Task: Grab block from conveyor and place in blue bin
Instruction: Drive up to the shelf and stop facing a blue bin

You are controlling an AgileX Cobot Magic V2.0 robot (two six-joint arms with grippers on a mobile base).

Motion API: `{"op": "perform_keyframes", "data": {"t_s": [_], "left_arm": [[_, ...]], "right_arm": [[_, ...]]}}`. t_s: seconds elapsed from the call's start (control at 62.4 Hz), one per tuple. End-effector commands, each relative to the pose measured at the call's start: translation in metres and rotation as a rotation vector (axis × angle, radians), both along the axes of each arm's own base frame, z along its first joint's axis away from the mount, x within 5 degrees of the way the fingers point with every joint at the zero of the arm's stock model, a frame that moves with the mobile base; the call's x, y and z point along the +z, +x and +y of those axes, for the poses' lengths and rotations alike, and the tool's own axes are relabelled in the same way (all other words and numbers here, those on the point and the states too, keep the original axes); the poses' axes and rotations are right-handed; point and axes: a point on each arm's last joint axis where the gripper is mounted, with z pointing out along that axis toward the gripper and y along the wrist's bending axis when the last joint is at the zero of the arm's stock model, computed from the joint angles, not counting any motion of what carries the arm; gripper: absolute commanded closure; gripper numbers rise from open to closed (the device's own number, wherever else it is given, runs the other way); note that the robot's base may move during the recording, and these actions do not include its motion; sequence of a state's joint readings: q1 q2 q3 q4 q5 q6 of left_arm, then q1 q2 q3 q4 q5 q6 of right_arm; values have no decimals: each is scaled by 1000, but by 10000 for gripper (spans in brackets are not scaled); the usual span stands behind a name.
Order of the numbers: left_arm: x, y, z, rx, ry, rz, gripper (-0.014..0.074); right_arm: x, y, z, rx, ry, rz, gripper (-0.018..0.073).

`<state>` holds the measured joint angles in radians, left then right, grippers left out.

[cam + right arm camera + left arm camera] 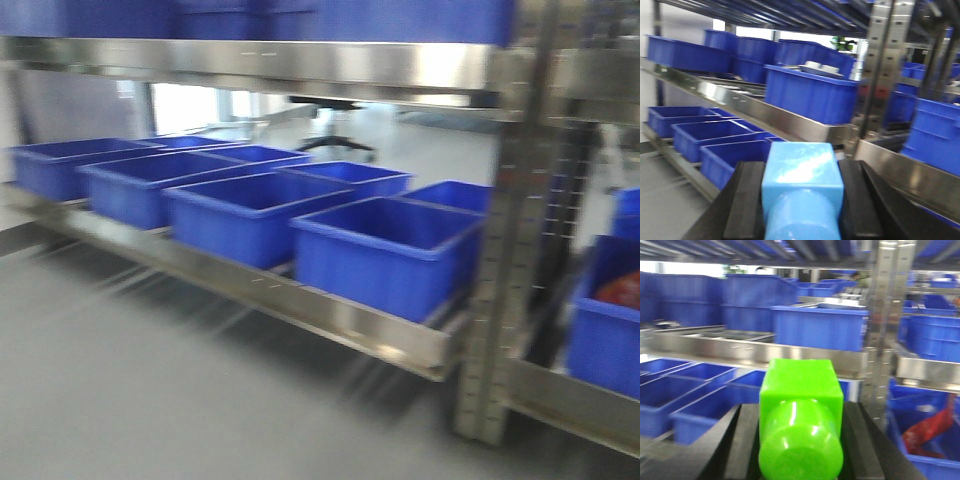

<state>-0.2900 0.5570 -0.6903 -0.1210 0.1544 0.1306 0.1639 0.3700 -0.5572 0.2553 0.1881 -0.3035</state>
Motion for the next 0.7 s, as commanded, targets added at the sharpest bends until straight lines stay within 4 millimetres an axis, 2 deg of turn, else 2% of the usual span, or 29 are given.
{"op": "perform_keyframes", "data": {"t_s": [0.0,0.689], "left_arm": [[1,-1,0,-6,-15,-12,707],[2,-1,0,-6,-16,-16,707]], "right_arm": [[3,-2,-1,-6,4,-30,727],[3,-2,-1,-6,4,-30,727]]}}
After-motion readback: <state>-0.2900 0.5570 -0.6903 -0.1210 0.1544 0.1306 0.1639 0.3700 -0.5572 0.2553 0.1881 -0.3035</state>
